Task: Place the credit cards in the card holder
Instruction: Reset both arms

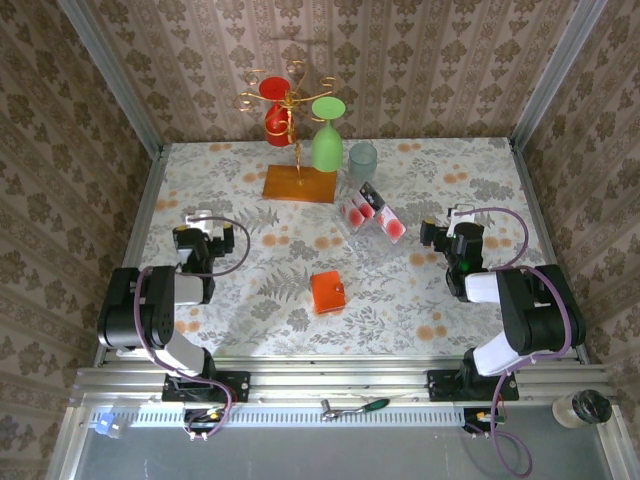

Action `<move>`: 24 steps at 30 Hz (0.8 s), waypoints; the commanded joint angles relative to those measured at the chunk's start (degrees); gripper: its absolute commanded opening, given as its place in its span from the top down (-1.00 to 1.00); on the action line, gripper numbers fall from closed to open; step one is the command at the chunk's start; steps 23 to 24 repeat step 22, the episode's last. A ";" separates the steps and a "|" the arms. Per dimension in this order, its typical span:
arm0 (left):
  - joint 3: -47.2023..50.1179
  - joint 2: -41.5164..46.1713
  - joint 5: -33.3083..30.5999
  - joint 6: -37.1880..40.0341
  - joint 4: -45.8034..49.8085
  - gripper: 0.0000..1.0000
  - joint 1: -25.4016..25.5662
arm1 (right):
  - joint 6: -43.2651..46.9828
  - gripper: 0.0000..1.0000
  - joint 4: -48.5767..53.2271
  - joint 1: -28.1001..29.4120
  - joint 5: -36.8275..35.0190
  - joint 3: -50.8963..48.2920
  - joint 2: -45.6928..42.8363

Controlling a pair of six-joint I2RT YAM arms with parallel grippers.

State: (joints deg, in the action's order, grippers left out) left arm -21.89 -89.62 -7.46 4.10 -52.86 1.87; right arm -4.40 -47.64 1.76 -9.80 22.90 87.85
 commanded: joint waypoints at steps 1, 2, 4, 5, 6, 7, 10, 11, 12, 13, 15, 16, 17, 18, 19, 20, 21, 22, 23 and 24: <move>-0.28 0.18 -0.50 -0.65 -0.78 -1.00 0.78 | 1.33 -1.00 -2.05 0.44 -0.70 -0.04 -0.24; -0.05 0.06 -1.78 -0.58 -1.44 -1.00 1.21 | 1.33 -1.00 -2.10 0.44 -0.70 0.08 -0.24; 0.83 -0.01 -5.16 -0.06 -3.48 -1.00 2.59 | 1.33 -1.00 -2.11 0.44 -0.72 -0.08 -0.31; 1.29 -0.02 -5.90 0.22 -4.33 -1.00 2.93 | 1.33 -1.00 -2.11 0.44 -0.74 -0.04 -0.25; 1.50 -0.03 -6.03 0.38 -4.81 -1.00 3.13 | 1.33 -1.00 -1.98 0.43 -0.67 0.13 -0.24; 1.38 -0.02 -6.11 0.27 -4.61 -1.00 3.13 | 1.33 -1.00 -1.85 0.44 -0.65 0.14 -0.23; 1.32 -0.03 -6.06 0.30 -4.39 -1.00 3.05 | 1.33 -1.00 -1.94 0.44 -0.63 0.05 -0.30; 1.33 -0.08 -6.05 0.26 -4.42 -1.00 3.05 | 1.33 -1.00 -1.97 0.44 -0.59 0.13 -0.27; 1.32 -0.03 -6.02 0.28 -4.43 -1.00 3.04 | 1.33 -1.00 -1.98 0.44 -0.65 0.05 -0.29; 1.33 -0.02 -5.99 0.30 -4.40 -1.00 3.03 | 1.33 -1.00 -1.99 0.45 -0.65 0.06 -0.31; 1.32 -0.08 -6.00 0.22 -4.43 -1.00 3.01 | 1.33 -1.00 -1.63 0.44 -0.65 0.38 -0.06; 1.31 -0.06 -5.98 0.30 -4.42 -1.00 3.03 | 1.25 -1.00 -1.19 0.37 -0.37 0.80 0.23; 1.30 -0.10 -6.02 0.23 -4.40 -1.00 3.05 | 0.88 -1.00 -0.14 -0.25 0.86 1.34 0.45; 1.32 -0.03 -5.99 0.23 -4.37 -1.00 3.05 | 0.82 -1.00 -0.11 -0.48 1.15 1.23 0.15; 1.32 -0.03 -5.98 0.18 -4.41 -1.00 3.04 | 0.93 -1.00 -1.00 -0.39 1.15 0.66 0.05; 1.32 -0.04 -6.02 0.25 -4.44 -1.00 3.05 | 1.04 -1.00 -1.74 -0.39 1.19 0.11 -0.27; 1.32 -0.04 -5.98 0.27 -4.40 -1.00 3.05 | 1.06 -1.00 -1.96 -0.33 1.20 0.02 -0.34; 1.32 -0.04 -5.99 0.30 -4.42 -1.00 3.05 | 1.15 -1.00 -1.91 -0.35 1.19 0.04 -0.28; 1.32 -0.04 -5.99 0.30 -4.42 -1.00 3.05 | 1.15 -1.00 -1.91 -0.35 1.19 0.04 -0.28; 1.32 -0.04 -5.99 0.30 -4.42 -1.00 3.05 | 1.15 -1.00 -1.91 -0.35 1.19 0.04 -0.28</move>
